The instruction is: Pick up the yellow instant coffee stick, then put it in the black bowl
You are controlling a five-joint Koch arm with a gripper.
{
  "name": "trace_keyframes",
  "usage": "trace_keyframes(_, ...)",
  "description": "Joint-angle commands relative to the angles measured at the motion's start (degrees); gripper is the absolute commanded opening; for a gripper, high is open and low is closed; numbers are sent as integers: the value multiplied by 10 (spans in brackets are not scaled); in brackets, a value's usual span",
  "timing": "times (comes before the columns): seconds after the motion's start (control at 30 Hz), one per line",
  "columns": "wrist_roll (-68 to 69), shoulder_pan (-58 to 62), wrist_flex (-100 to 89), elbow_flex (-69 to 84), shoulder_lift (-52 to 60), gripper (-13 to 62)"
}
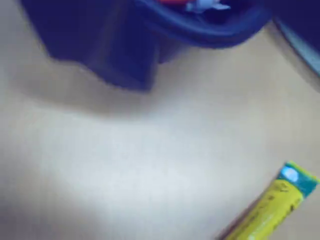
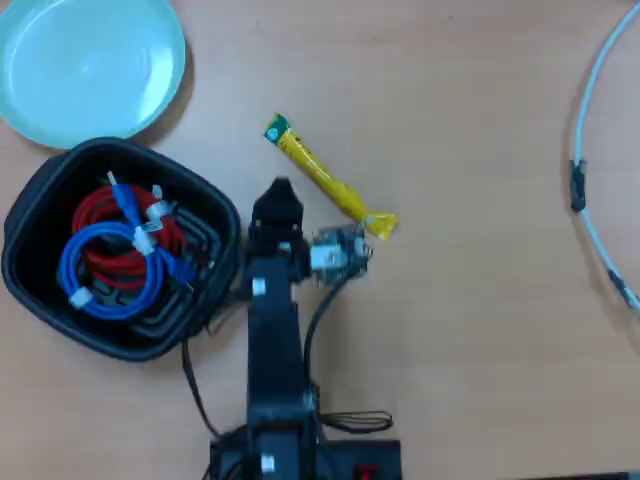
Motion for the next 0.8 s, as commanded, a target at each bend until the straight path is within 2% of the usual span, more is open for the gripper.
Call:
trace_keyframes(0.0,2,6,18,-90,-64,479)
trace_keyframes(0.2,6,30,67,-237,-203,479)
trace_keyframes(0.5,70,54,153,-422,-341,477)
trace_keyframes(0.77,131,73,168,-459,-407,478)
